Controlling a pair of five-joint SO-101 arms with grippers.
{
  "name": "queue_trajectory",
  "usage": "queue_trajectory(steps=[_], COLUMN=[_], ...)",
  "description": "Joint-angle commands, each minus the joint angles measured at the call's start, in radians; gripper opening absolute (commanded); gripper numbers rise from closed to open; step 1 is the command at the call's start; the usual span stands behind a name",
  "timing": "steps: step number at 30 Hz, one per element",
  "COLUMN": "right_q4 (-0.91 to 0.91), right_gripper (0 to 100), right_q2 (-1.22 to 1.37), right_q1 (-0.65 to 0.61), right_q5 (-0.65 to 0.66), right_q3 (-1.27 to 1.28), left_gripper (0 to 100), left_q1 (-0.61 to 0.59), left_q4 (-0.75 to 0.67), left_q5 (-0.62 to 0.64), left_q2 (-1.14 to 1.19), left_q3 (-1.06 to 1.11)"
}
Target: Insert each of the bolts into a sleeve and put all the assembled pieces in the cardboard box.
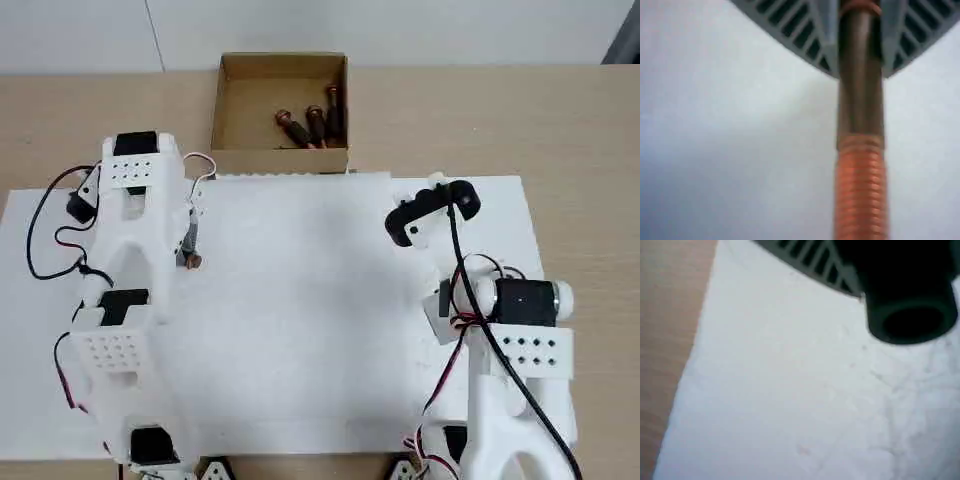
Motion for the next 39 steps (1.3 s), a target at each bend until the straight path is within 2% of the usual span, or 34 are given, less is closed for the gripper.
queue_trajectory(steps=[1, 6, 13, 15, 20, 28, 30, 34, 39], right_q4=[-0.016, -0.012, -0.013, -0.016, -0.019, -0.013, -0.013, -0.012, -0.012], right_gripper=[0.6, 0.6, 0.6, 0.6, 0.6, 0.6, 0.6, 0.6, 0.5], right_q2=[-0.021, -0.022, -0.022, -0.022, -0.022, -0.022, -0.022, -0.022, -0.022], right_q1=[-0.001, 0.001, 0.001, 0.001, 0.001, 0.001, 0.001, 0.001, 0.001], right_q5=[0.002, 0.002, 0.002, 0.002, 0.002, 0.002, 0.002, 0.002, 0.006], right_q3=[-0.005, -0.005, -0.005, -0.005, -0.005, -0.005, -0.005, -0.005, -0.005], left_gripper=[6, 15, 16, 16, 16, 16, 16, 16, 16], left_q1=[0.006, 0.008, 0.005, 0.003, -0.02, -0.08, -0.083, -0.074, -0.052], left_q4=[0.031, 0.031, 0.031, 0.031, 0.031, 0.031, 0.031, 0.031, 0.031], left_q5=[-0.009, -0.005, -0.014, -0.063, -0.354, -0.796, -0.973, -1.405, -1.726], left_q2=[-0.011, -0.011, -0.012, -0.02, -0.021, -0.021, -0.021, -0.021, -0.021], left_q3=[-0.035, -0.035, -0.036, -0.038, -0.091, -0.292, -0.314, -0.305, -0.294])
